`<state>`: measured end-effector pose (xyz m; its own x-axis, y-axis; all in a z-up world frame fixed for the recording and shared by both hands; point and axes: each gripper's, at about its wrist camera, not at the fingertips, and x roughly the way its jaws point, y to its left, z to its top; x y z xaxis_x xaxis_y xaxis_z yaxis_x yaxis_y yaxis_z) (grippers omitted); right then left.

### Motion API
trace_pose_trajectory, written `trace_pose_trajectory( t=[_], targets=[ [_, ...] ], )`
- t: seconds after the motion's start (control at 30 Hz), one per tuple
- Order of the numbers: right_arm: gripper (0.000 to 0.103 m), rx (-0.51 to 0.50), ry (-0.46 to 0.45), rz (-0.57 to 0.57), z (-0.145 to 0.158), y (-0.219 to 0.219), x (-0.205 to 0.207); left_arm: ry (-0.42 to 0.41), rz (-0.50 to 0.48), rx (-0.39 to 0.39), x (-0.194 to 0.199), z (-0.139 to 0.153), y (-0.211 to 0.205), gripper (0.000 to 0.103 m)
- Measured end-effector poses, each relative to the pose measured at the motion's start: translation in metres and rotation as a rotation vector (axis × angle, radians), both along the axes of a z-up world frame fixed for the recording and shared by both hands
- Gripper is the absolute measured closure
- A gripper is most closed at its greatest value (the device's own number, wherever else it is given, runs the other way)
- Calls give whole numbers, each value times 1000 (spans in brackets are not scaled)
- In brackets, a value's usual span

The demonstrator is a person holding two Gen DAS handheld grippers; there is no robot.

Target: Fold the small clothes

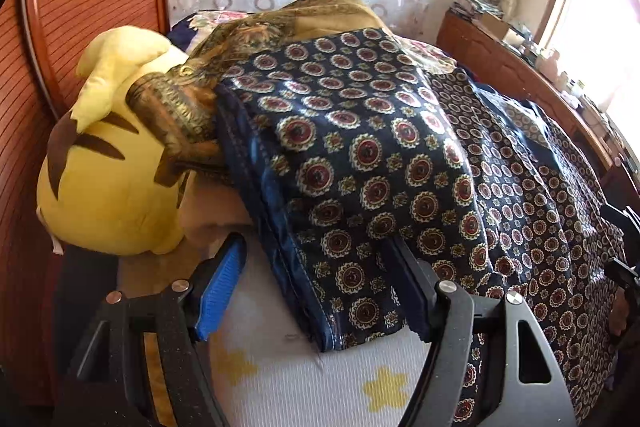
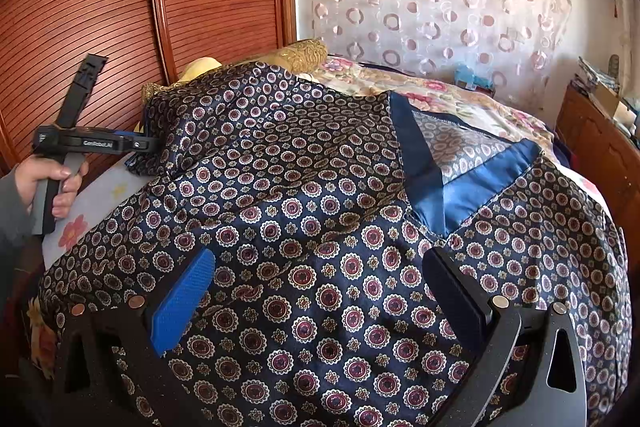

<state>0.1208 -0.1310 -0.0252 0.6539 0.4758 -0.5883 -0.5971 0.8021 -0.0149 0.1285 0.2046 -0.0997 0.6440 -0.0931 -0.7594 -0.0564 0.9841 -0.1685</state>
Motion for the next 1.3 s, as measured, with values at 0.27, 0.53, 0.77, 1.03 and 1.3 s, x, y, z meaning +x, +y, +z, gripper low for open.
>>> trace_pose_trajectory(
  t=[0.27, 0.53, 0.77, 1.03, 1.3],
  targets=[
    [0, 33, 0, 2, 5, -8, -7, -27, -65, -30, -5, 10, -4, 97],
    [0, 77, -15, -19, 10, -29, -24, -136, -119, 9, -9, 64, -36, 99],
    [0, 101, -39, -59, 18, -51, -32, -170, -216, 39, 16, 92, -82, 99],
    [0, 116, -33, -101, 20, -69, -34, -133, -286, 81, 32, 92, -131, 96],
    [0, 119, -29, -107, 25, -70, -26, -155, -294, 96, 18, 96, -133, 69]
  ],
)
